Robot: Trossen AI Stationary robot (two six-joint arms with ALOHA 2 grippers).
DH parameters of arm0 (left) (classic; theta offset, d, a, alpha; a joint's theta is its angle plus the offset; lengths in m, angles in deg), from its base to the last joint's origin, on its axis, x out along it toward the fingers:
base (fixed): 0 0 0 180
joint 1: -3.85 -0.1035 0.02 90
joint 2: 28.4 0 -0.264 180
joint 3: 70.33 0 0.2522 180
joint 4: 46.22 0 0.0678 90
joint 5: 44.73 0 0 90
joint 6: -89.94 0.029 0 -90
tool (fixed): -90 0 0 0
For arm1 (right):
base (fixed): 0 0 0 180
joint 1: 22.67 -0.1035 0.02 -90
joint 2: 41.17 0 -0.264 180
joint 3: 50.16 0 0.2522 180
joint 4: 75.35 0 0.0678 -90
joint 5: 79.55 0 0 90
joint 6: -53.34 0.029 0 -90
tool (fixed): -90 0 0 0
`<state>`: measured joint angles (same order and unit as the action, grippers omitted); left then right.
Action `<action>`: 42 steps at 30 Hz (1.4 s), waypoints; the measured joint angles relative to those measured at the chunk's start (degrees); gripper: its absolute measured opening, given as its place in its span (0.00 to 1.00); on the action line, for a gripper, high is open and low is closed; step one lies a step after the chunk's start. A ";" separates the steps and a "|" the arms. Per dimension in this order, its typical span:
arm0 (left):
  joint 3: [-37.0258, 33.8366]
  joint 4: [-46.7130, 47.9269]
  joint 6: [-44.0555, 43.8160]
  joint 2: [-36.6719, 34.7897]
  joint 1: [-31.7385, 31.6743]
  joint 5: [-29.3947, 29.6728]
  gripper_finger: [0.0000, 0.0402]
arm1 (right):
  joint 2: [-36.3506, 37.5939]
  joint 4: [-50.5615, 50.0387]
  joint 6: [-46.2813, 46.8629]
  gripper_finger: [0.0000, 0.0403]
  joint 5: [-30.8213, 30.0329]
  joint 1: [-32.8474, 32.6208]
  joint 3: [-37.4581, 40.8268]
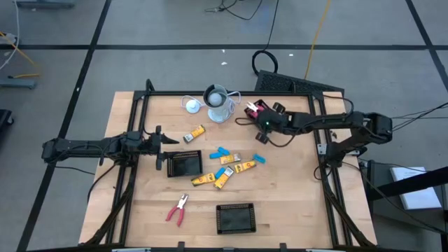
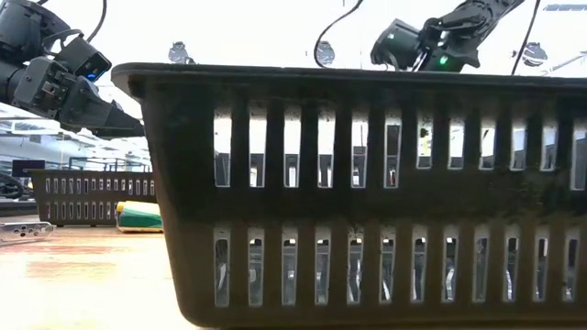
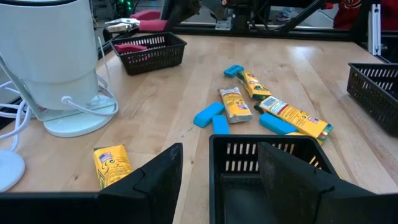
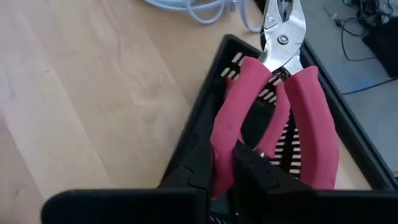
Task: Pick & Place School Supplies
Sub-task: Put the pink hole puncher into the top black bin
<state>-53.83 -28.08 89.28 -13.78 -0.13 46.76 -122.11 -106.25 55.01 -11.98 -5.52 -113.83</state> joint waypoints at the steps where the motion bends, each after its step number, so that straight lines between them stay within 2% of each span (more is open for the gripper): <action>1: 0.00 0.01 0.01 0.01 0.01 0.01 0.53 | 0.00 0.01 0.02 0.06 0.01 0.21 0.00; 7: 0.00 0.02 0.09 0.01 0.00 0.00 0.53 | -0.29 -4.17 2.15 0.06 2.91 1.77 0.00; 19: 0.00 -0.02 0.02 0.00 0.00 0.00 0.53 | -0.85 -8.34 3.45 0.06 3.48 2.35 -0.04; 32: 0.00 -0.02 -0.04 0.01 -0.01 -0.02 0.53 | -0.85 -8.41 3.65 0.06 4.76 2.80 -0.04; 42: 0.00 0.00 -0.07 0.01 0.00 -0.02 0.53 | -0.85 -8.41 2.47 0.21 4.75 2.80 -0.04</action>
<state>-53.83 -28.08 89.21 -13.78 -0.14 46.74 -122.97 -114.67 57.48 -7.24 -2.72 -113.88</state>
